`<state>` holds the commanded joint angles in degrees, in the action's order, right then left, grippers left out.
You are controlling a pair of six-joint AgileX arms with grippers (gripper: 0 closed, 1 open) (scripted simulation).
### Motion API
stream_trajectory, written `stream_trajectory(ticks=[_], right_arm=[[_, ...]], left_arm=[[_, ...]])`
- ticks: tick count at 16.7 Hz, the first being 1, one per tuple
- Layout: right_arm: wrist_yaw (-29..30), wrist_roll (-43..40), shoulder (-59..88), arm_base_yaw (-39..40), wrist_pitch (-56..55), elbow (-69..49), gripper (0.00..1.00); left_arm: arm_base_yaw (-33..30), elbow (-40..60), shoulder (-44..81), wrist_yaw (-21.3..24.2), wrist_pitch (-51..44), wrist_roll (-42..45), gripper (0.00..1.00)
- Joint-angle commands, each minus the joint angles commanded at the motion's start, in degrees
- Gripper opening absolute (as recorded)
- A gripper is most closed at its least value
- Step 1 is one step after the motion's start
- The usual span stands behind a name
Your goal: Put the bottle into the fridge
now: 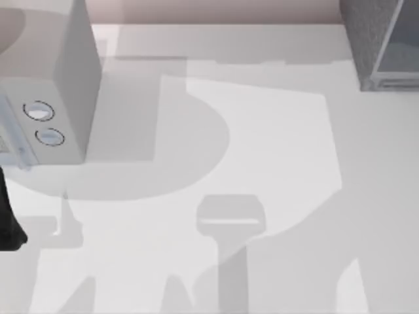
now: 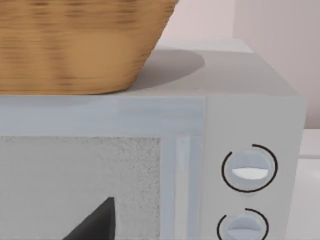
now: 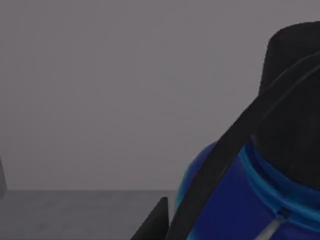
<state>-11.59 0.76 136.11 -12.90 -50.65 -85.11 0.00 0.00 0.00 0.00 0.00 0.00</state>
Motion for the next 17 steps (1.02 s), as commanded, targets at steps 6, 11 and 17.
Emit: stream_trajectory(ticks=[6, 11, 17], right_arm=[[0.0, 0.0, 0.0, 0.0, 0.0, 0.0, 0.61], [0.0, 0.0, 0.0, 0.0, 0.0, 0.0, 0.98], [0.0, 0.0, 0.0, 0.0, 0.0, 0.0, 1.0]], left_arm=[[0.0, 0.0, 0.0, 0.0, 0.0, 0.0, 1.0], [0.0, 0.0, 0.0, 0.0, 0.0, 0.0, 1.0], [0.0, 0.0, 0.0, 0.0, 0.0, 0.0, 1.0]])
